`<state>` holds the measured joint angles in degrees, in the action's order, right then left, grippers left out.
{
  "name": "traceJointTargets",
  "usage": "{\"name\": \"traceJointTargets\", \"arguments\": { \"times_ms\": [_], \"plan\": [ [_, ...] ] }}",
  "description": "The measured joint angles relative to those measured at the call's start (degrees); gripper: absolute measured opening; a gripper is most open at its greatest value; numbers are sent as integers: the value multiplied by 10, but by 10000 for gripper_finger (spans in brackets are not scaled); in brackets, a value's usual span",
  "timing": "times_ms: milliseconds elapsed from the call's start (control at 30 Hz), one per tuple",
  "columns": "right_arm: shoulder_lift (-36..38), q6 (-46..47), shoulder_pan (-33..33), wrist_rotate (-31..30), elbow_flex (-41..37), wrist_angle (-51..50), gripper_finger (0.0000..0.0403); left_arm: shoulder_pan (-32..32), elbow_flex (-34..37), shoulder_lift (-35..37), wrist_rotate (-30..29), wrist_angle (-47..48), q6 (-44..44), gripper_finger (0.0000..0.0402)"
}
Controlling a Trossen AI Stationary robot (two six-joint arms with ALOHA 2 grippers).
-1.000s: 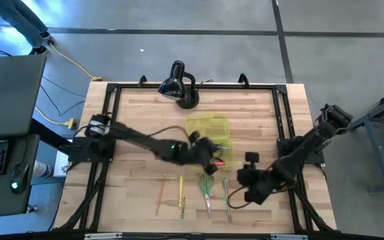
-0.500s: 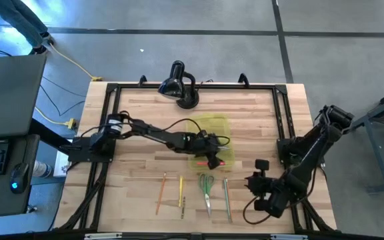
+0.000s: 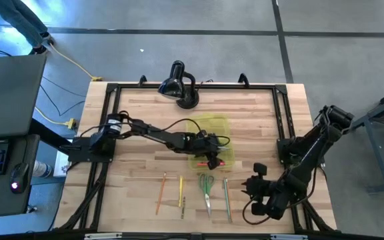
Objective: Pick & place school supplies into a supply box
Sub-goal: Put the right yellow pencil into the yellow supply box
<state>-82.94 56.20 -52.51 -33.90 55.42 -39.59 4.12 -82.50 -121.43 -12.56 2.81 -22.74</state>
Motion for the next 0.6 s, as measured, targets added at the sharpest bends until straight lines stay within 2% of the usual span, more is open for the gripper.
{"name": "traceJointTargets", "arguments": {
  "times_ms": [200,300,467,600],
  "plan": [
    [-27,42,1,6,0,38,94,0,-30,31,0,26,1,149],
    [-62,59,8,30,0,65,94,0,-66,47,4,70,5,146],
    [-113,64,24,78,0,115,94,3,-161,58,48,218,5,143],
    [-123,71,38,81,0,142,94,16,-238,58,60,362,2,142]
  ]
}}
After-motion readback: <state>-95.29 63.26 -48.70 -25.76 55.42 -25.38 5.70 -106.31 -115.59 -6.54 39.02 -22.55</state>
